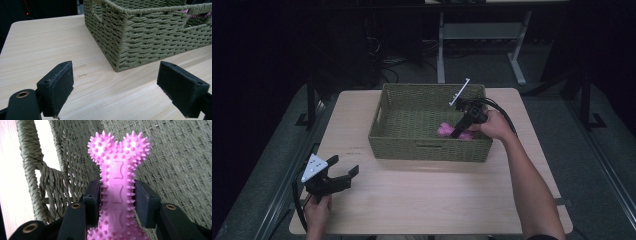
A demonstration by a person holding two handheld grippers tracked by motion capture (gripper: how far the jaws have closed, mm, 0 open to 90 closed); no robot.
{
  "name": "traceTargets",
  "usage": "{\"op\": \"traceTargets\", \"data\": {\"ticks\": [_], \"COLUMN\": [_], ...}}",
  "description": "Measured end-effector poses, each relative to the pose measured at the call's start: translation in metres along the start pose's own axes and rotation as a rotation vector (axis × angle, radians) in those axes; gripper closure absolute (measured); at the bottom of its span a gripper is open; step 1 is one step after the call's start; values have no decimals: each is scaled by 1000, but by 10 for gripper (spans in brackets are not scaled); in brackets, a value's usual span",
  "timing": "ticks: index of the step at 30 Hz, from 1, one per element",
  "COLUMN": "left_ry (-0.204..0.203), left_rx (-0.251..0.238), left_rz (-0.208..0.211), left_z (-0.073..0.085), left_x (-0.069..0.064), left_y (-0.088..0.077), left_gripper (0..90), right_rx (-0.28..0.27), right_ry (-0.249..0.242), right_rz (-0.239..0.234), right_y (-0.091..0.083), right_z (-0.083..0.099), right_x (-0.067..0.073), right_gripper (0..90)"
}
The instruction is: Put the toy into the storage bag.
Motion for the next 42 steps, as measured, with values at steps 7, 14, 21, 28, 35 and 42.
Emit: {"op": "traceTargets", "data": {"ticks": [7,14,21,28,35,42], "left_ry": [1,-4,0,-4,-6,-6], "left_rx": [-2,-5,0,-8,-9,-10], "left_rz": [-2,-3,-2,2,-1,-1], "left_z": [0,0,0,-1,-1,-1], "left_x": [0,1,1,0,0,0], "left_y": [-1,-1,0,-1,-1,-1], "left_gripper": [133,133,133,133,133,133], "right_rx": [-17,-13,-36,-63,-84,-90], "right_ry": [19,17,30,43,33,26], "right_rz": [8,24,22,42,63,74], "right_y": [-2,-4,-6,-15,-23,-31], "right_z": [-2,-1,1,2,0,1], "right_x": [-1,-1,1,3,7,15], "right_gripper": [520,483,446,433,424,403]}}
Point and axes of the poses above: each handheld gripper's, and its own axes: y roughly forward along the jaws, z roughly out of its underside, x roughly to its left, the point moved 8 cm from there along y, roughly forward along the jaws, and after that the axes turned 14 degrees about -y, right-handed, at the moved point
